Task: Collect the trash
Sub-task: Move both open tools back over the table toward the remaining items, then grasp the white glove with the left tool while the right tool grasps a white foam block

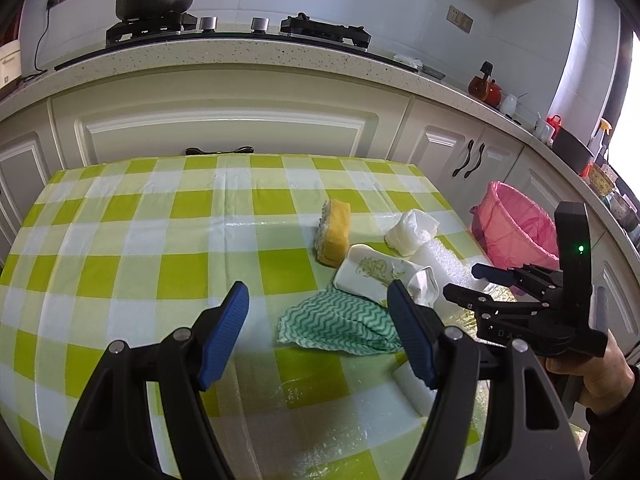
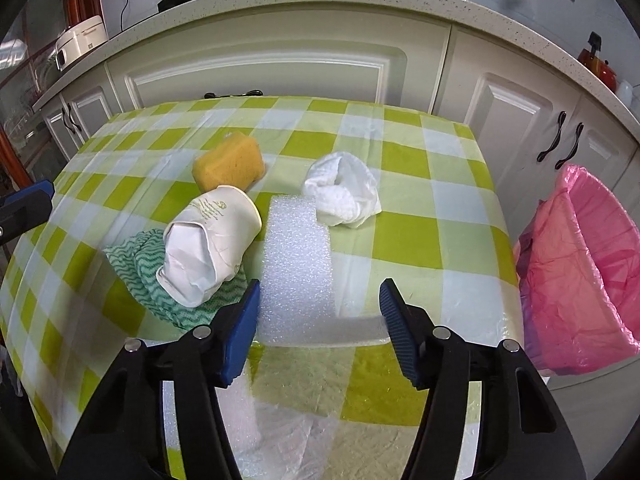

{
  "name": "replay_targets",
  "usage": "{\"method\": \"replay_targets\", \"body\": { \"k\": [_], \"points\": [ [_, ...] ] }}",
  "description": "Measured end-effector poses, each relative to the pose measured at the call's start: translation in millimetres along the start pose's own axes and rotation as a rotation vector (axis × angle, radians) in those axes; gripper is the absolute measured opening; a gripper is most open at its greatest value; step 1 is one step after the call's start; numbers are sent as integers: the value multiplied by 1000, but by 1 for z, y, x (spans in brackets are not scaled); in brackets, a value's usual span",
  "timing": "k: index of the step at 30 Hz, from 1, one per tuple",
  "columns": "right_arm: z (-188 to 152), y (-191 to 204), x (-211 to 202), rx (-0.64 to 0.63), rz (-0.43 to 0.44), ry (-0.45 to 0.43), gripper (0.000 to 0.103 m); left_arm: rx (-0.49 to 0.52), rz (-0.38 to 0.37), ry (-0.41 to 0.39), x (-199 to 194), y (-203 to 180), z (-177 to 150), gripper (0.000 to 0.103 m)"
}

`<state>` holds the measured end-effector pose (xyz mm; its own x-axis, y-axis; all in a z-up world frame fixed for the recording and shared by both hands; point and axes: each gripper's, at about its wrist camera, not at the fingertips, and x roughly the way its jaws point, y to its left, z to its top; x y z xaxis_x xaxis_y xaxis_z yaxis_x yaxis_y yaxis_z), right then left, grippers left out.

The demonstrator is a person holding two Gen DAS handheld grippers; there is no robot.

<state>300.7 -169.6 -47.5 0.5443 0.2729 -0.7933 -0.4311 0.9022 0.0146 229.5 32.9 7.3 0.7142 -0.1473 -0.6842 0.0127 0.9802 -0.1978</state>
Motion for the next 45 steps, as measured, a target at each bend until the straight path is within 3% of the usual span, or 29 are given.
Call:
{"method": "replay_targets", "body": {
  "k": [7,14,18,24,28,31,45],
  "points": [
    [-6,-17,-25,39,-4,-42,56,20,-18,14,11,-20,1,69],
    [-24,-56,-65,125,-85,-120,56,58,-47,49,35,-69,0,69],
    [-36,-78,-79,167,-130,-148,56,42,-13,88,55,-92,-1,69],
    [-49,-105,-89,213,-161,-161,56,13,110,158,84,-109,3,69],
    [-53,-115,-95,226,-177,-172,56,-5,163,201,101,-109,5,57],
    [-56,-121,-98,237,-179,-178,56,10,182,236,110,-110,4,41],
    [-64,-143,-112,288,-178,-207,56,-12,105,128,52,-101,9,41]
  ]
}}
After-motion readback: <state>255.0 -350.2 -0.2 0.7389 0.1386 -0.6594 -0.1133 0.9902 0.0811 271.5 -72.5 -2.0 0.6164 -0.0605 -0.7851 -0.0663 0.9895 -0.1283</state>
